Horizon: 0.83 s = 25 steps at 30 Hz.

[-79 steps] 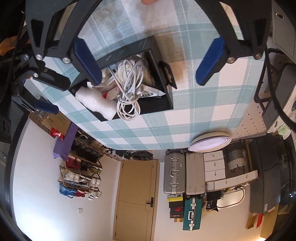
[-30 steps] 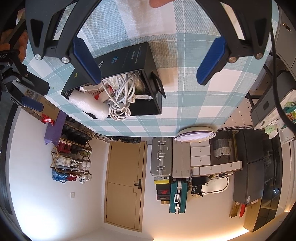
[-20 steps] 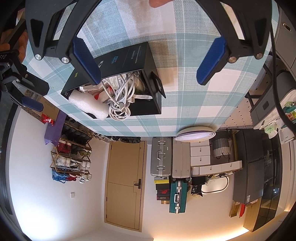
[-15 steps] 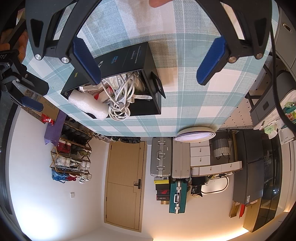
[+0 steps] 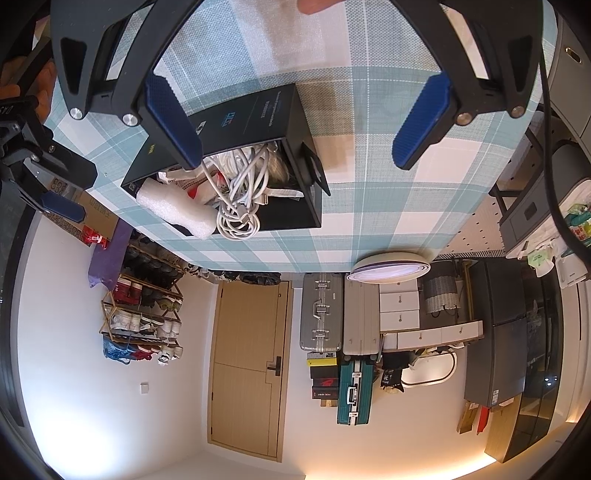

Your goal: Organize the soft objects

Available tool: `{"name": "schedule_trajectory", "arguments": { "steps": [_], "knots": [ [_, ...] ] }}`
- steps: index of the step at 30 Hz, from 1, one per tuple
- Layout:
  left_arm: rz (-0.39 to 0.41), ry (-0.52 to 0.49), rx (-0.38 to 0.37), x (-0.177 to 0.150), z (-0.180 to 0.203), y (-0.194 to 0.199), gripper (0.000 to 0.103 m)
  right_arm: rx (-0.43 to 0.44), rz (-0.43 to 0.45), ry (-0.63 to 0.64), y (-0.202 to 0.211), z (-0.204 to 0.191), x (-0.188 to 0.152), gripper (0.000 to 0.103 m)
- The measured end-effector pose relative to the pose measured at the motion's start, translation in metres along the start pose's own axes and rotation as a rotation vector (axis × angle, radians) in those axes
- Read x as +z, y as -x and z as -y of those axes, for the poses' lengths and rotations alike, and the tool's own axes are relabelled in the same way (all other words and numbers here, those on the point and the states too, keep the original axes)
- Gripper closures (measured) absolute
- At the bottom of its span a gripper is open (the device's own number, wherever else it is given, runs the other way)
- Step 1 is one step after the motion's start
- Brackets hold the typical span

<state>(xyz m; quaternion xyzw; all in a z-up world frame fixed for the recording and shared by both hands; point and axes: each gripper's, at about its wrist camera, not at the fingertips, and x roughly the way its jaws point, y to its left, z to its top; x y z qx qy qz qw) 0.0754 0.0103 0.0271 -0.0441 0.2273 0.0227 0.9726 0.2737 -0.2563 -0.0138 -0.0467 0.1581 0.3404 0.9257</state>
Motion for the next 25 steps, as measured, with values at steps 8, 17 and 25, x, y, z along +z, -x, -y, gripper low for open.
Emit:
{"name": "schedule_trajectory", "arguments": {
  "steps": [8, 17, 25],
  "knots": [
    [-0.001, 0.002, -0.001, 0.0004, 0.0002, -0.001, 0.0, 0.0, 0.0, -0.003, 0.0005, -0.0011, -0.0001, 0.0],
    [-0.002, 0.002, -0.001, 0.0003, -0.0001, -0.0015, 0.0, 0.0, -0.001, -0.003, 0.0005, -0.0011, -0.0004, 0.0],
    [0.002, 0.005, 0.0, -0.0002, -0.0011, -0.002, 0.0, -0.001, 0.0, -0.003, 0.0004, -0.0013, -0.0005, 0.0]
  ]
}}
